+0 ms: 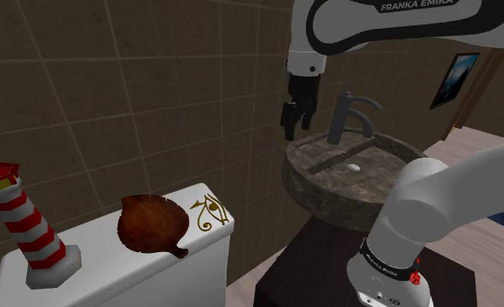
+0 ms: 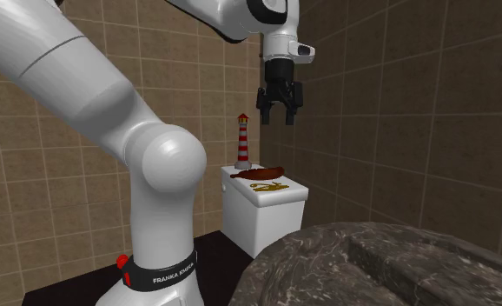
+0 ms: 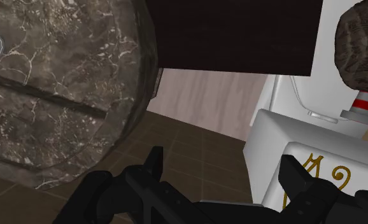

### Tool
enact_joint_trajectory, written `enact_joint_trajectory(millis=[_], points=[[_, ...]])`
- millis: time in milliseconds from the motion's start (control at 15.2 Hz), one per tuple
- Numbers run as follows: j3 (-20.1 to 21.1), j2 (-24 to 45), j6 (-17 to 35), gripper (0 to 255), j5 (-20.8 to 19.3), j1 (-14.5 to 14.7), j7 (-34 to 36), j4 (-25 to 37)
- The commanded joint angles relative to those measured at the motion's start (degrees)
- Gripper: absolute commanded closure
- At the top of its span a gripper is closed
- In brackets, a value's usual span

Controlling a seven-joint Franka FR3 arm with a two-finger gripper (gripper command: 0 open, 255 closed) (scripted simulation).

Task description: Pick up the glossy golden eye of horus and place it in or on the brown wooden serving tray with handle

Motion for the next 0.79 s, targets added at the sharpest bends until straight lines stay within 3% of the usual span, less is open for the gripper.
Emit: enact_joint_trajectory(millis=[0, 726], points=[[0.0, 0.0, 0.0, 0, 0.0, 0.0, 0.0, 0.0], [8.38, 15.71, 20.42, 0, 4.46, 2.82, 8.48, -2.99]])
